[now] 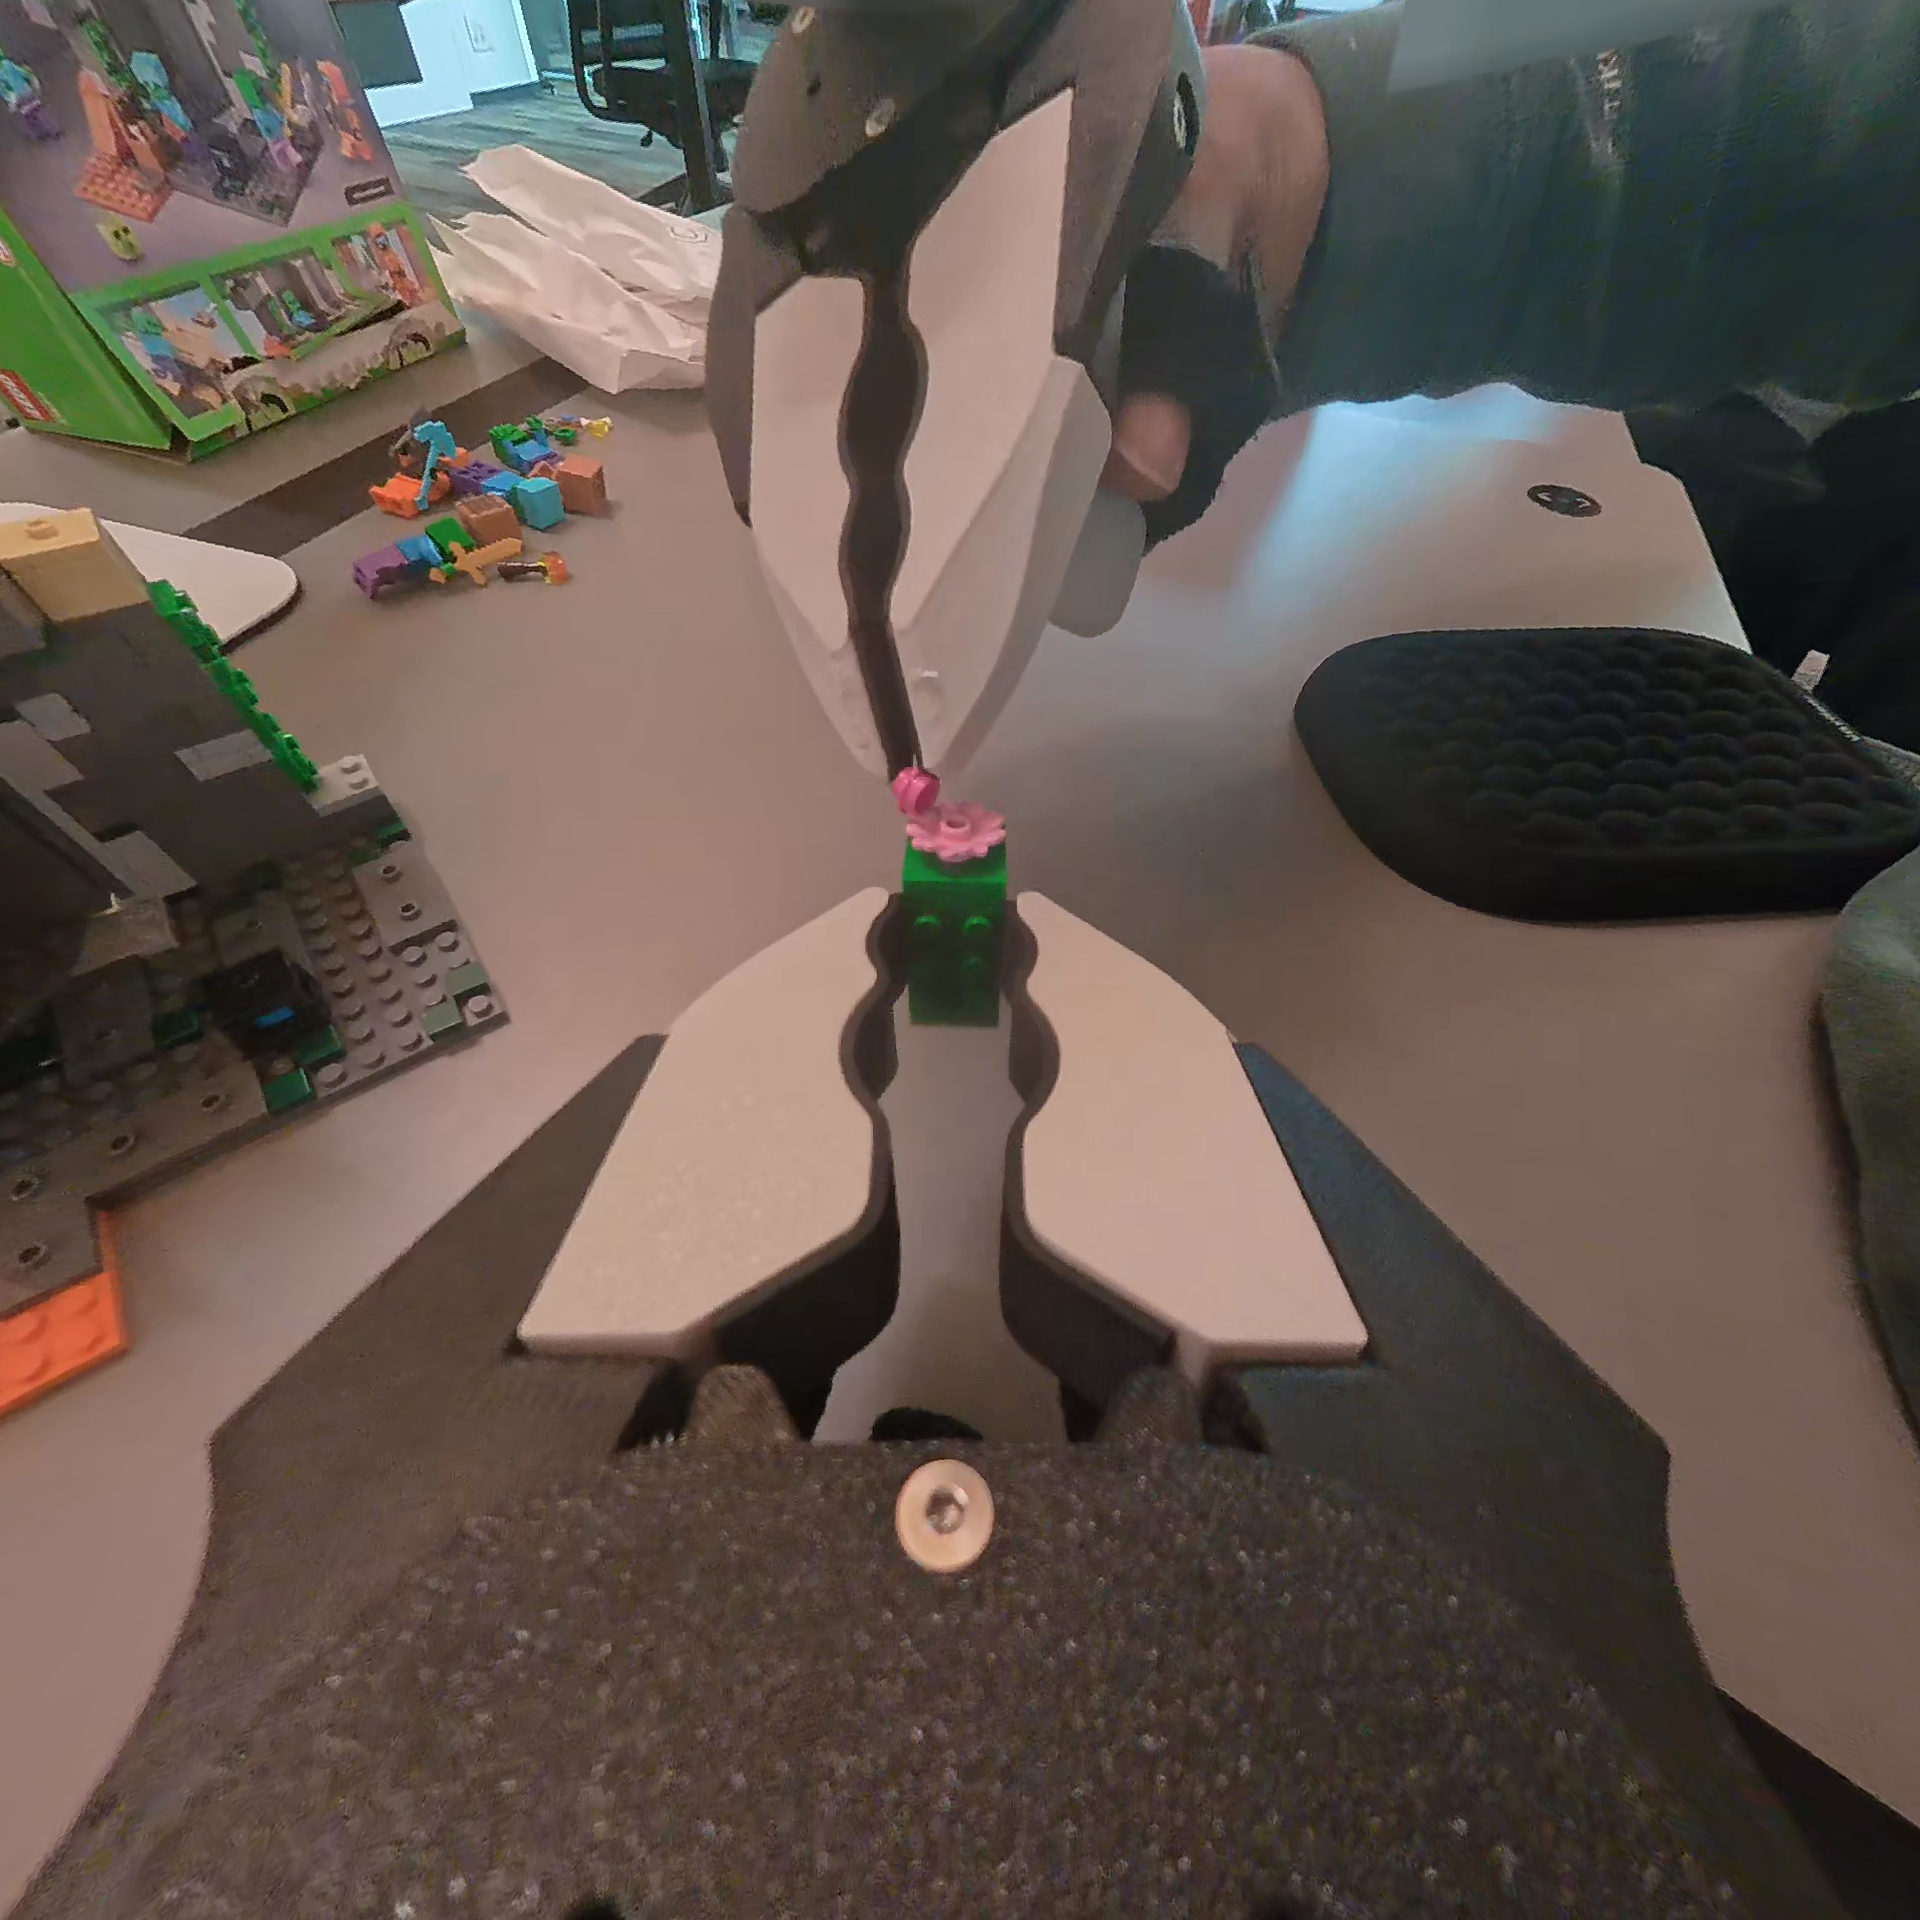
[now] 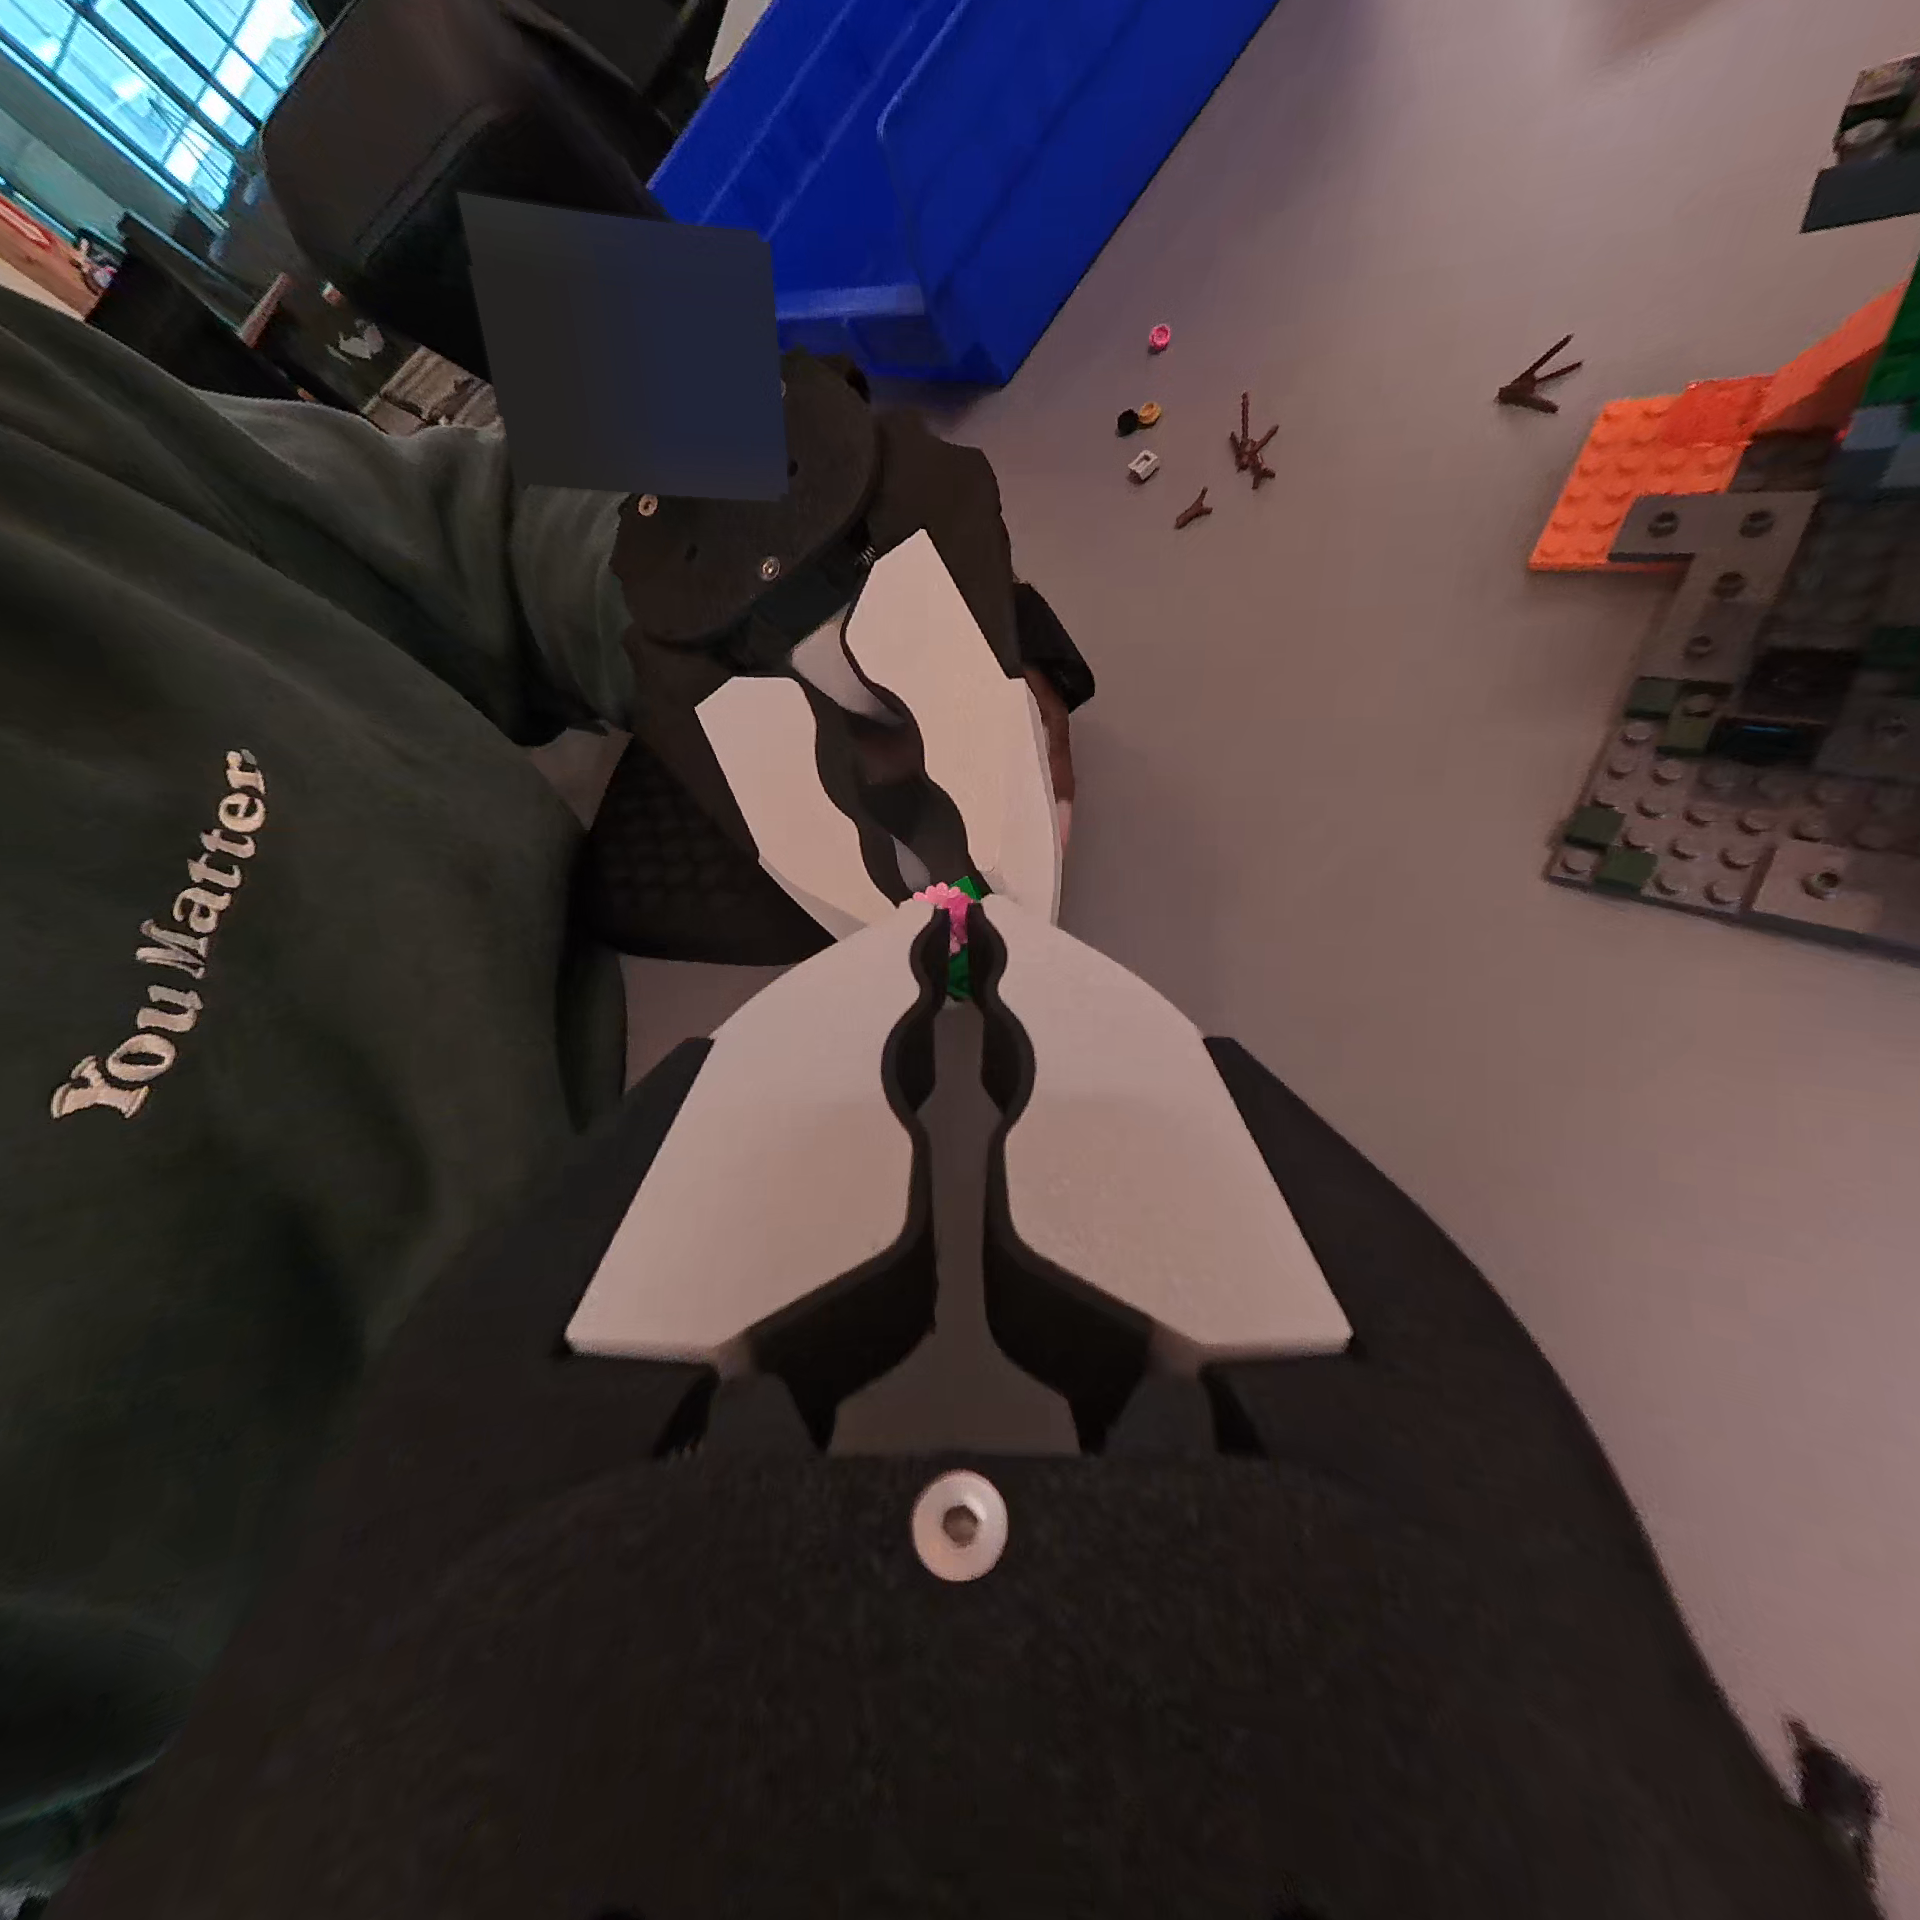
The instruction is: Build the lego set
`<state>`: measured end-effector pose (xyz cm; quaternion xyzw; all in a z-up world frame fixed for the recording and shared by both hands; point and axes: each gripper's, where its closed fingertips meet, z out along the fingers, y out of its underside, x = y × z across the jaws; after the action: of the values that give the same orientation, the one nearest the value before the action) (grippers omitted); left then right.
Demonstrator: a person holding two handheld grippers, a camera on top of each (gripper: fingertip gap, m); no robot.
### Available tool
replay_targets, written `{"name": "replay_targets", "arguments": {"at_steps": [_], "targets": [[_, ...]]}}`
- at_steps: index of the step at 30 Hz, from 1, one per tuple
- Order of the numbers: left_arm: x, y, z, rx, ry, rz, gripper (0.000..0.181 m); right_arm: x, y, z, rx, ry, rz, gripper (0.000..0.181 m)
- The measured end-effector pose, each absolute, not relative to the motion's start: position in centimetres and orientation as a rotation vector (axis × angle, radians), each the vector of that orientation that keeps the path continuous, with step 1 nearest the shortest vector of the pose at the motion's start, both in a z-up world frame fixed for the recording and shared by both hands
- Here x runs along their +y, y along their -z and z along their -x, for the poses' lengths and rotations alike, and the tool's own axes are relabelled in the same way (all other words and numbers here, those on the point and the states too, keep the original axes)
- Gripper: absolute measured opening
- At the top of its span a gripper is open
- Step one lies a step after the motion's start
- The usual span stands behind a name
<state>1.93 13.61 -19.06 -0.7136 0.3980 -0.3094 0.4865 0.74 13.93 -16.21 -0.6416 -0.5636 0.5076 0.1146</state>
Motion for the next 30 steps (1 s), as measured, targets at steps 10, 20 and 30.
{"name": "replay_targets", "arguments": {"at_steps": [10,20,30], "targets": [[13.87,19.18,-1.63,0.915,0.827,1.777,0.017,13.62,16.24,-0.37,-1.776,-1.222,1.716,0.002],[13.9,19.38,-1.62,0.917,0.822,1.79,0.017,13.98,16.61,-0.18,-1.911,-0.826,1.537,0.003],[13.95,19.34,-1.6,0.914,0.823,1.791,0.017,13.95,16.72,-0.47,-1.972,-0.693,1.458,0.001]]}}
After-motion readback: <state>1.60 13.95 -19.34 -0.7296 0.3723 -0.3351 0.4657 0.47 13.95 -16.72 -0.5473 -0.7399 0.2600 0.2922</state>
